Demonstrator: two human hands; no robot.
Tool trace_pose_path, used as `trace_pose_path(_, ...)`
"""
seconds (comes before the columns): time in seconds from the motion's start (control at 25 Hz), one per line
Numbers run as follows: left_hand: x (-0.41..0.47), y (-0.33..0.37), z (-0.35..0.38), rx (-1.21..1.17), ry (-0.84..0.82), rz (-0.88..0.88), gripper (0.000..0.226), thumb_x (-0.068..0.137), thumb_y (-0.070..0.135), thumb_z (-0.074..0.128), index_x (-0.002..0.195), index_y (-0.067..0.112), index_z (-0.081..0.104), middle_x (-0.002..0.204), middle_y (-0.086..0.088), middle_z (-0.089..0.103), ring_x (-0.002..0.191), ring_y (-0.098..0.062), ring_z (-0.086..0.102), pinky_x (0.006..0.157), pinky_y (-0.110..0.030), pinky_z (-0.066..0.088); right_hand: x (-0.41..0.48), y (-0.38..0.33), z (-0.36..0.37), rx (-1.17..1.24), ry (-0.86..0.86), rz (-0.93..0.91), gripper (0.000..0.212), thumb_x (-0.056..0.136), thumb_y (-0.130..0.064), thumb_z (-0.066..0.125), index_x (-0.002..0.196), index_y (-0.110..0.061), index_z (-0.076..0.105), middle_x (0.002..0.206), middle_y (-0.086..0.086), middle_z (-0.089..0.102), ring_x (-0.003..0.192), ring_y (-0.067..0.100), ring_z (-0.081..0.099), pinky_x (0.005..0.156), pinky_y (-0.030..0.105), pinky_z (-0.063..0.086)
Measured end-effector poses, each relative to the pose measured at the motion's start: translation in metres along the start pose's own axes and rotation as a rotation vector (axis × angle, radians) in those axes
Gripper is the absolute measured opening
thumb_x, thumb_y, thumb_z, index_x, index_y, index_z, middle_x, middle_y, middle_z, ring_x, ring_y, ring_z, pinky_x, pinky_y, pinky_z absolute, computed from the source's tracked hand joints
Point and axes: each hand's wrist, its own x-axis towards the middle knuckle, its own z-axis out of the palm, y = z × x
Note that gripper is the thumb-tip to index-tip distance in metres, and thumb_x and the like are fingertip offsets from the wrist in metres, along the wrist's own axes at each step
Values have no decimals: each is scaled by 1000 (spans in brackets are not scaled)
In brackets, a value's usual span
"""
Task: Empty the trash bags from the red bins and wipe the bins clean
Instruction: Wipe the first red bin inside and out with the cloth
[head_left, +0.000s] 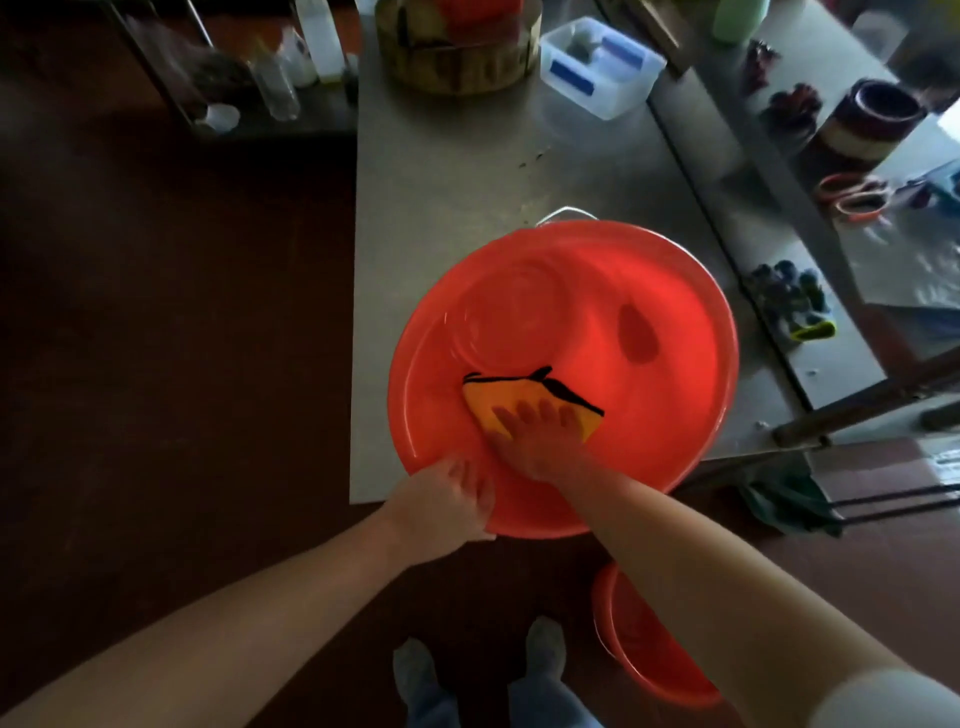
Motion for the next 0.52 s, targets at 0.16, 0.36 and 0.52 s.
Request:
trace_pose_path(0.16,-4,2,5,-42,41,-30,71,95,70,36,106,10,72,94,-13,76,84,-29,73,85,-38,57,13,49,-19,-271,120,-30,52,100,-55,34,145,-33,47,157,6,37,148,29,24,122,50,-3)
trace_pose_path(0.36,-2,3,6,-55,62,9,79,99,66,20,109,6,69,98,-17,74,88,-31,73,87,-41,57,-12,33,-35,-208,157,19,58,83,-55,71,127,-17,68,145,22,52,139,43,44,114,66,26)
trace_pose_path(0.52,1,5,5,-36,101,50,82,99,64,12,111,7,69,98,-16,75,87,-30,73,86,-38,56,-11,-26,-20,3,-197,64,62,101,-54,35,156,-30,23,162,15,25,146,45,25,113,66,15)
